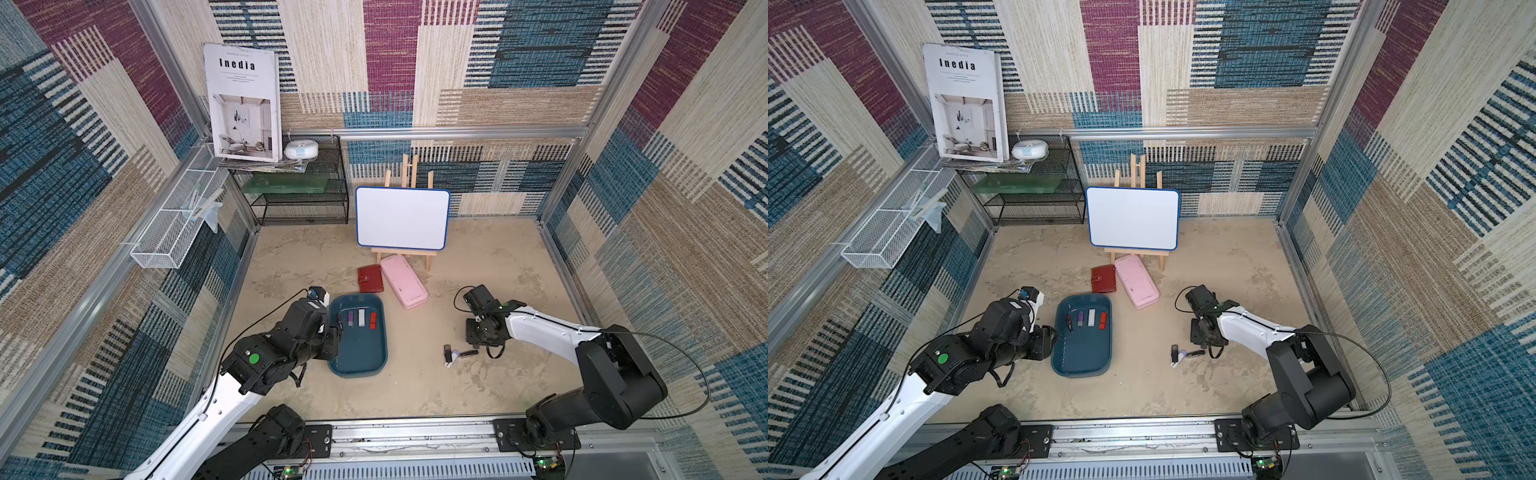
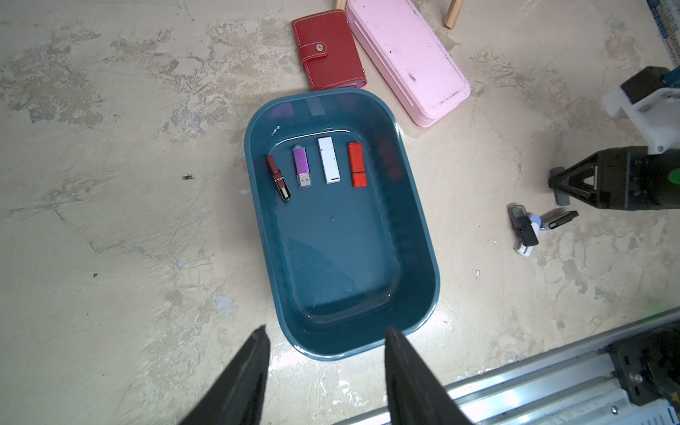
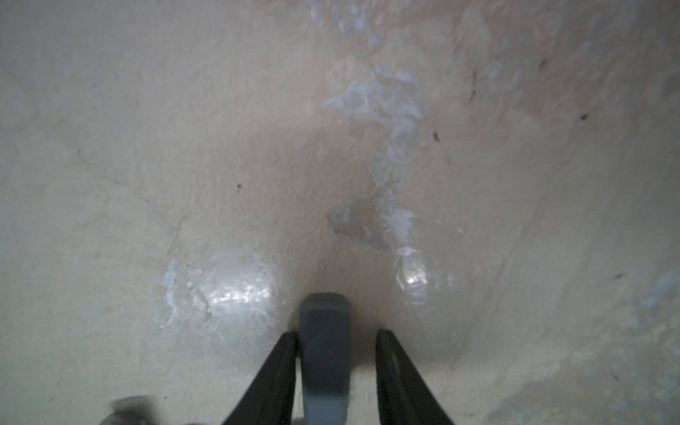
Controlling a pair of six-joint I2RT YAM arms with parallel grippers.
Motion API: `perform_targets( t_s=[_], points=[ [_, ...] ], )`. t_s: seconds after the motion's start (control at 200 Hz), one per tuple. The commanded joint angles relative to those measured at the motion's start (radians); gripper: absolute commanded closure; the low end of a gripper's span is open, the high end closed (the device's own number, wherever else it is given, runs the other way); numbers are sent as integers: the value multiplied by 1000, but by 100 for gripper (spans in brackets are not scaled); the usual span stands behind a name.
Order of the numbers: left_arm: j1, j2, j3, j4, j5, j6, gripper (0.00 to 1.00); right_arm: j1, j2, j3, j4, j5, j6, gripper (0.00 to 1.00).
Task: Put the usb flash drive into the storage box
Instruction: Pick up the USB flash from the center of the board, then place the USB flash in the storage box.
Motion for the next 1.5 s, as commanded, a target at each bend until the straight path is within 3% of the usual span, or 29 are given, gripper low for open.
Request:
perform_targets(
  t_s=[0.0,0.29,0.526,0.826,1.017,1.182,1.317,1.492],
  points=[
    [2,-4,0,13,-11,8,45,19,36,0,-17,0,5,63],
    [1,-3,-1,11,-30,3,45,35,42,4,-11,-27,14,78],
    [1,-8,0,10,-41,0,45,53,-25,94,-58,-23,27,83],
    [1,-29,6,-15,-124,-28,41,266,-62,336,-52,-117,163,84],
    [2,-51,9,-25,-168,-43,38,451,77,484,77,-190,269,84],
    [2,-63,7,-29,-183,-49,38,564,295,655,143,-230,310,84],
    [2,-62,7,-29,-181,-49,38,609,452,811,99,-191,323,84],
    [2,-64,7,-29,-181,-49,37,616,560,862,102,-162,378,84]
  ],
)
